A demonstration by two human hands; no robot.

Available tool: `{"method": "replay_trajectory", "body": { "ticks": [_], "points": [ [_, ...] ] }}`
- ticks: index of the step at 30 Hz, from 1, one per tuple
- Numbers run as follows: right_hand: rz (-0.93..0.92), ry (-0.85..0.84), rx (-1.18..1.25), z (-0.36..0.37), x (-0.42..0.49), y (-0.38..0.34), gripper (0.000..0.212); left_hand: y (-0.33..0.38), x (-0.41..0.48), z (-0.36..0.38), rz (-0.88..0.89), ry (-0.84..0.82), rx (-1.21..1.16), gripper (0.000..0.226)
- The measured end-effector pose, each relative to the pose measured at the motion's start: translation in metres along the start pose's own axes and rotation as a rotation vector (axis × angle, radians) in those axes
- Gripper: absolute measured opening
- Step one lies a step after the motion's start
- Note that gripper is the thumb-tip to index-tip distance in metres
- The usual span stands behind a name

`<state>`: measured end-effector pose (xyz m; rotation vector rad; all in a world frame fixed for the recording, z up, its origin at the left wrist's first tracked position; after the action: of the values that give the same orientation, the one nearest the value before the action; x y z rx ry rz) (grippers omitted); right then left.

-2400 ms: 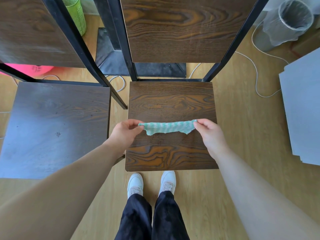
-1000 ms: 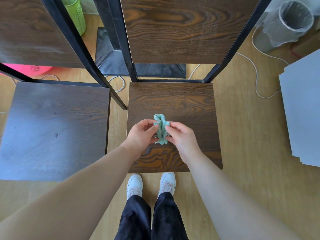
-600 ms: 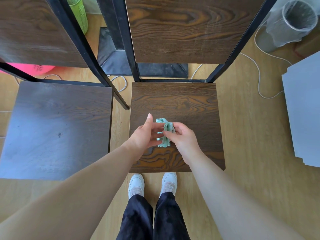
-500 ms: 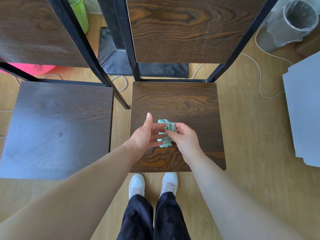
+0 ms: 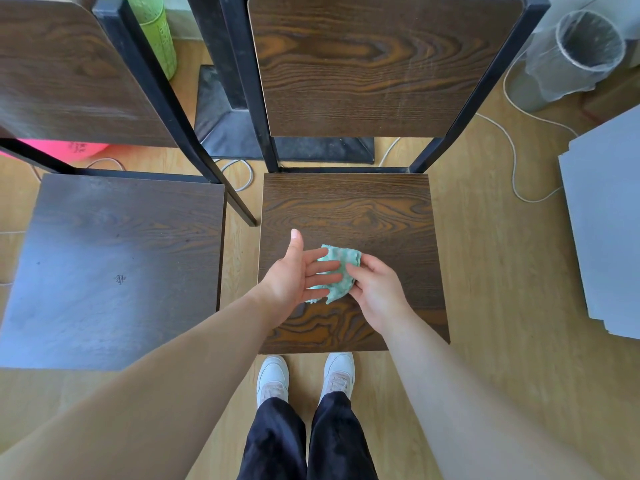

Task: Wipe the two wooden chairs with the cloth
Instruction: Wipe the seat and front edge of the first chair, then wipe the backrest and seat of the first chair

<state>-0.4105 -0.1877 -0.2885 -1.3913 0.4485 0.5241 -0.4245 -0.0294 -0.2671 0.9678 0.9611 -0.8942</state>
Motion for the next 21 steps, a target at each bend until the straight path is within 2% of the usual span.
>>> {"method": "replay_trajectory", "body": {
  "ticks": [6, 12, 21],
  "points": [
    [0.082, 0.028, 0.145, -0.007, 0.001, -0.01, 0.021, 0.007, 0.0, -0.001, 0.002, -0.001, 0.037, 0.086],
    [0.129, 0.03, 0.171, -0.019, 0.002, -0.024, 0.027, 0.012, -0.002, 0.004, 0.002, 0.023, 0.082, 0.083],
    [0.113, 0.0, 0.263, -0.045, 0.001, -0.072, 0.031, 0.038, -0.016, 0.029, -0.003, 0.188, 0.187, 0.07]
  ]
}}
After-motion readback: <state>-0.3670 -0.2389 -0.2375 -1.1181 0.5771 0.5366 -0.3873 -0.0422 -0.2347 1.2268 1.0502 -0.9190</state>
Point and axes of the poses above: each hand's wrist, its own x-axis towards the middle knuckle, its own z-axis out of the palm, y = z × x, the point moved 1 cm from there along x, towards the middle knuckle, and after that the axes turned 14 degrees about -z, right-handed, at the moved point
